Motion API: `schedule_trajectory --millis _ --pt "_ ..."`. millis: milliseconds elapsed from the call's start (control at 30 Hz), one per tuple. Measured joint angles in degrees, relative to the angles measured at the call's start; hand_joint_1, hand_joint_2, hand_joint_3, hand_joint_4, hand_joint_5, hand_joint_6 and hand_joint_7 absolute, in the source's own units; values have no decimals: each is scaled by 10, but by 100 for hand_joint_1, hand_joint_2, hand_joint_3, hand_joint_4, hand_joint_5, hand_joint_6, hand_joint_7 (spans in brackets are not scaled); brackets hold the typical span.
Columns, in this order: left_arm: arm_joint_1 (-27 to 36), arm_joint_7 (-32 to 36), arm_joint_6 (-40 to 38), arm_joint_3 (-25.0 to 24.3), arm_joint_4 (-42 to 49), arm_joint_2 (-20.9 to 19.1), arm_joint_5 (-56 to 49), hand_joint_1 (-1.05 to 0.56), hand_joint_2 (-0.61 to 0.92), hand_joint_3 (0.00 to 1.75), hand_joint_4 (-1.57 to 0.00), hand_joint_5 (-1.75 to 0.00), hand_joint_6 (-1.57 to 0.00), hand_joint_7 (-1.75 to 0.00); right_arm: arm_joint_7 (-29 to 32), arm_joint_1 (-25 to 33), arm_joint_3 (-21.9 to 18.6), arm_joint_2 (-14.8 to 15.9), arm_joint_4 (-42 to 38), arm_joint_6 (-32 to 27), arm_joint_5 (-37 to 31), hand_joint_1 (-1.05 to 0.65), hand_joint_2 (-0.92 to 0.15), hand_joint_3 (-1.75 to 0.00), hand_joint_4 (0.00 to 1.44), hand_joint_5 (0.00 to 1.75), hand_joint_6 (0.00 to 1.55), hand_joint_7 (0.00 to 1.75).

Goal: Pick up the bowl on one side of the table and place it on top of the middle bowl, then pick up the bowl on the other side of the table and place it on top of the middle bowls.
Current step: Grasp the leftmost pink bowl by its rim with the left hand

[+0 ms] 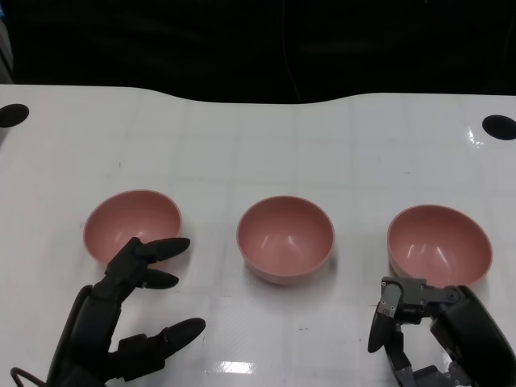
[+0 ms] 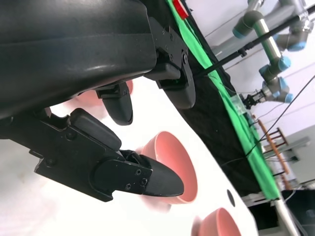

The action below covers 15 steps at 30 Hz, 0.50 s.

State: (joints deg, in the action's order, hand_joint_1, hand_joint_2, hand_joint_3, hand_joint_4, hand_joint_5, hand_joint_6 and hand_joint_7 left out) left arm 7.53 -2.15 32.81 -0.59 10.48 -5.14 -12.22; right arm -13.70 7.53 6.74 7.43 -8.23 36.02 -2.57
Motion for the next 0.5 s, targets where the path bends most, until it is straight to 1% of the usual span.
schedule_trajectory --millis 100,200,267,367,433,500 --pt "4 15 -34 1 -37 -12 -51 -73 92 31 -6 -127 -9 -75 1 0 0 0 0 -1 -3 7 -13 -174 97 174 89 143" --pt "4 26 -57 2 -66 -19 -80 -73 92 32 -1 -131 -6 -78 3 -1 0 0 0 -2 -6 7 -12 -174 97 174 89 143" --pt "4 42 -90 3 -93 -26 -136 -71 92 28 0 -132 -3 -79 3 -1 0 0 0 -6 -6 7 -12 -175 97 174 88 143" --pt "-5 63 -142 2 -143 -49 -221 -67 92 30 0 -128 0 -80 3 -1 0 0 1 -10 -6 7 -12 -174 97 174 89 143" --pt "-15 67 -171 5 -169 -59 -259 -60 92 23 -2 -124 -5 -77 3 -1 0 0 1 -11 -6 7 -13 -174 97 174 89 143" --pt "-22 69 -202 13 -191 -67 -300 -54 92 14 -10 -116 -15 -66 3 -1 0 0 1 -11 -7 9 -12 -175 98 174 89 143"
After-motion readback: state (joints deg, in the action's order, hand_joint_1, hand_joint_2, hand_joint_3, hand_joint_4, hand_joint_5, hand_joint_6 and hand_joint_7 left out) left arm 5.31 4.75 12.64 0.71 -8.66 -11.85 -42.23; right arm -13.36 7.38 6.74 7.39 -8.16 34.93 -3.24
